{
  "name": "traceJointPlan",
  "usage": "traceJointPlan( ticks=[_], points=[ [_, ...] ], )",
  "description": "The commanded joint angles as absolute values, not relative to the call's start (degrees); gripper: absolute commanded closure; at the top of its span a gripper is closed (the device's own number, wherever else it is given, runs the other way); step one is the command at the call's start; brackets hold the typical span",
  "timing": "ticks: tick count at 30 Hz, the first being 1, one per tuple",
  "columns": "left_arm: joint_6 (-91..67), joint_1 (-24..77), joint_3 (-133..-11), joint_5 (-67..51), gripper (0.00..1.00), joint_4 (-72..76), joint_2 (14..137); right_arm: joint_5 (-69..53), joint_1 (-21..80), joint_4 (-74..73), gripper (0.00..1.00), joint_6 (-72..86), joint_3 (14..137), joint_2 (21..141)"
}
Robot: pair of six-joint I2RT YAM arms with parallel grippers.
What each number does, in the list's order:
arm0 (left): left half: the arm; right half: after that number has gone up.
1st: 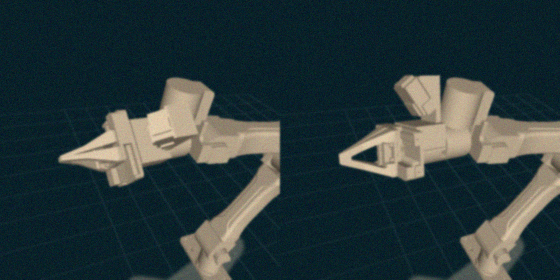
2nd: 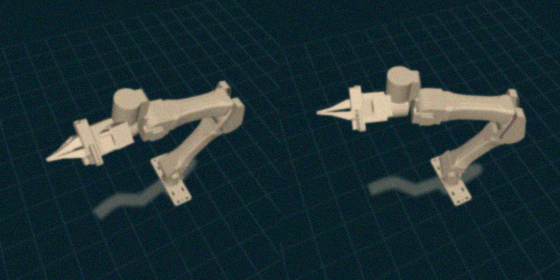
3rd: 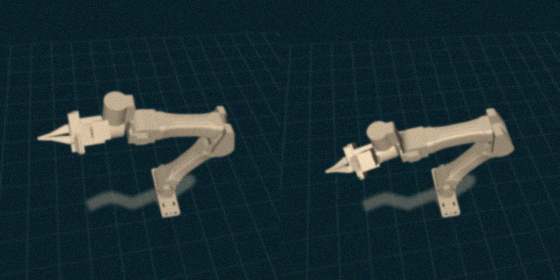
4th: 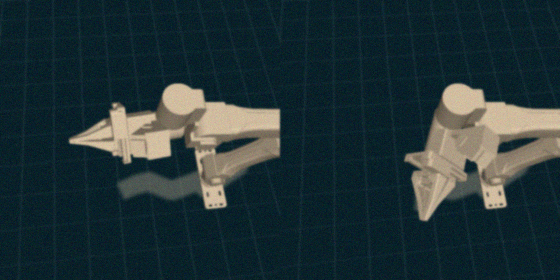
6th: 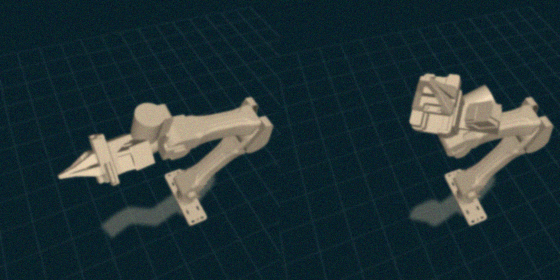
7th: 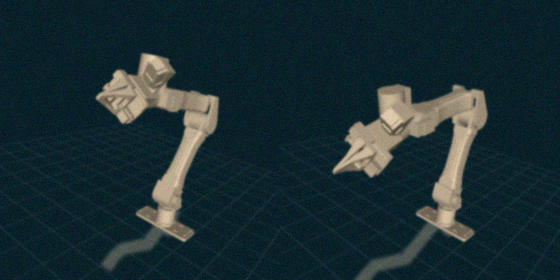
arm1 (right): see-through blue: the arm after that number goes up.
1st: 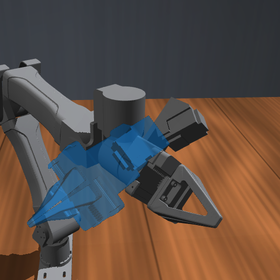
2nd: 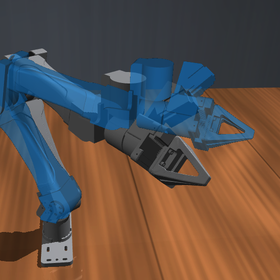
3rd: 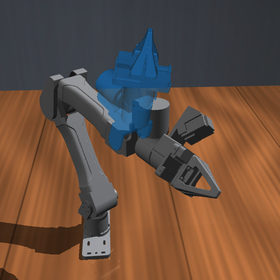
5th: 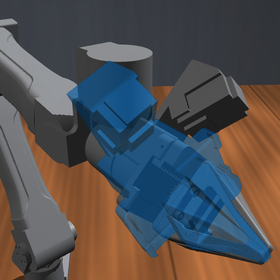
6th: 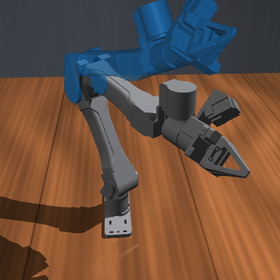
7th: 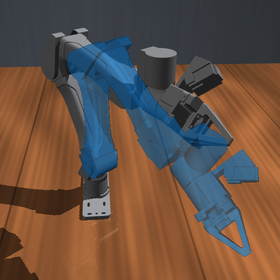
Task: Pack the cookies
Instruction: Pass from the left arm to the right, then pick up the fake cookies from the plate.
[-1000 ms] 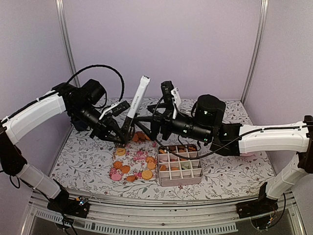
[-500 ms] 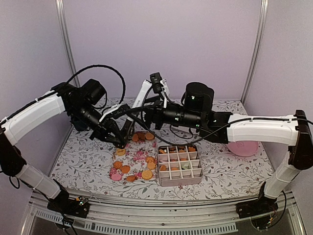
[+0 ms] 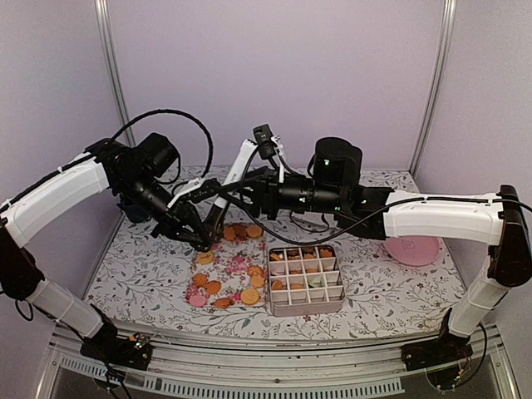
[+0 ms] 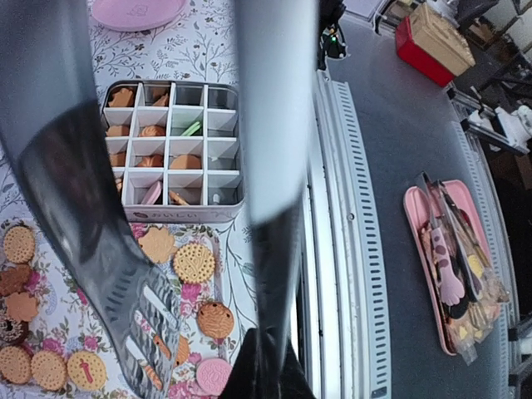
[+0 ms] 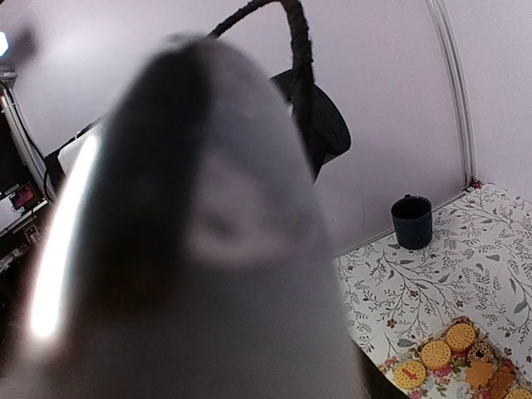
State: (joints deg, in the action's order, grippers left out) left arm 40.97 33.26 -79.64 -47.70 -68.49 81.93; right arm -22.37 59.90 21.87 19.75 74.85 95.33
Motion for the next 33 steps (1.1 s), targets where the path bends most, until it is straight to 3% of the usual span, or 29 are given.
traceJointPlan(
  ticks=[1, 5, 10, 15, 17, 24, 33],
  points=[
    [41.9, 34.1, -82.3, -48.3, 1.0, -66.7, 80.1, -23.2, 59.7, 21.0, 0.56, 21.1, 73.1, 94.4],
    [39.8, 34.0, -81.9, -49.3, 0.97, -65.1, 79.7, -21.7, 59.7, 23.4, 0.57, 21.5, 71.3, 93.3],
    [36.6, 33.7, -81.8, -50.5, 0.81, -63.0, 79.1, -19.0, 59.7, 25.2, 0.58, 21.6, 69.8, 92.5],
    [33.2, 30.9, -81.7, -52.1, 0.29, -61.6, 79.4, -15.3, 59.7, 25.5, 0.59, 21.0, 68.0, 91.5],
    [32.7, 27.5, -81.5, -52.5, 0.17, -61.3, 79.6, -13.6, 59.8, 25.0, 0.59, 19.8, 67.3, 91.1],
    [30.0, 10.6, -78.5, -49.0, 0.14, -59.3, 81.1, -7.2, 61.6, 22.9, 0.59, 14.6, 66.8, 92.5],
    [32.0, -4.9, -69.1, -42.4, 0.14, -58.4, 76.6, -6.0, 65.4, 20.7, 0.56, 8.4, 77.3, 105.5]
  ],
)
